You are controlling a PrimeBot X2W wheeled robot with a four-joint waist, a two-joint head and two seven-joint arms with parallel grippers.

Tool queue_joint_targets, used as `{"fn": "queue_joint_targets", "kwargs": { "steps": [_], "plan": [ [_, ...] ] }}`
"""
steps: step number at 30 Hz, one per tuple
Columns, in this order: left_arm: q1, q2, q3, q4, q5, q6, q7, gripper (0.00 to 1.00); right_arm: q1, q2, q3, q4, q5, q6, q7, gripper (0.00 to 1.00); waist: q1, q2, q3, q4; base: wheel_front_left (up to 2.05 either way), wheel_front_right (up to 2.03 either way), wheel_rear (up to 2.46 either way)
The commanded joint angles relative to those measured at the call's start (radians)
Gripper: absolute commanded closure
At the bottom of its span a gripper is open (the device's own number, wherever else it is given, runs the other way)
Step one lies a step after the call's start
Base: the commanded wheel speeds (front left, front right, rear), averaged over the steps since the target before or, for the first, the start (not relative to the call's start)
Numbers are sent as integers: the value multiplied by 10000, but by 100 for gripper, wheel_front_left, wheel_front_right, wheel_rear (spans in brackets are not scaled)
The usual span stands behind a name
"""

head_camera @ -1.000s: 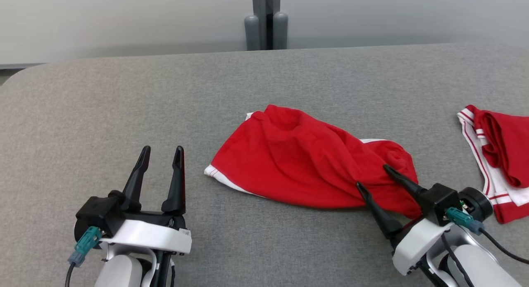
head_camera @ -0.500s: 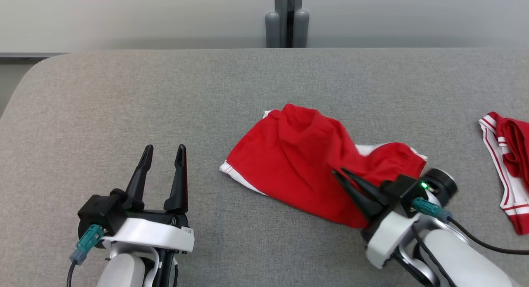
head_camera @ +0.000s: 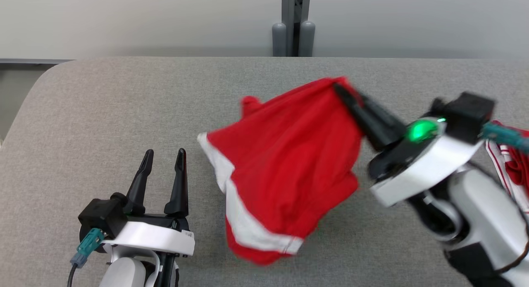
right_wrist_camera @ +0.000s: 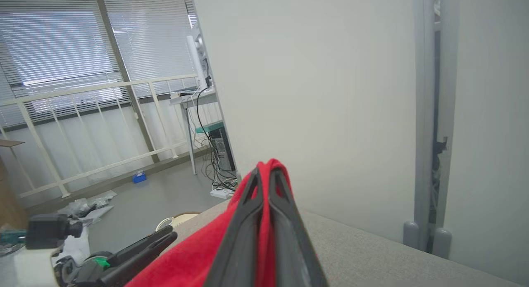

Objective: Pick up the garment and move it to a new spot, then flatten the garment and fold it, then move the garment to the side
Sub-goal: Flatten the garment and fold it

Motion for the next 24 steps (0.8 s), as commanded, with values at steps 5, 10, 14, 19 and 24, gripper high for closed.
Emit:
{"fn": "queue_joint_targets", "kwargs": {
  "steps": [5,10,14,19,24],
  "plan": [
    [41,32,-52,-17,-54,26,-38,0,341,-294,-1166,1634,780,2,466,100,0,0,133,149,0,0,0],
    [-176,29,-144,27,20,-2,-38,0,-46,-493,-1344,4190,621,4,866,100,0,0,398,226,0,0,0],
    [-363,29,-227,24,53,-1,-38,0,-605,-623,-1044,5826,171,2,763,100,0,0,659,284,0,0,0],
    [-554,32,-241,92,125,-21,-38,0,-1484,-879,-328,7322,-944,1,394,2,0,0,949,265,0,0,0],
    [-738,32,-286,181,114,5,-38,0,-2117,-596,-36,8655,-1727,1,-144,0,0,0,1006,128,0,0,0]
  ]
}}
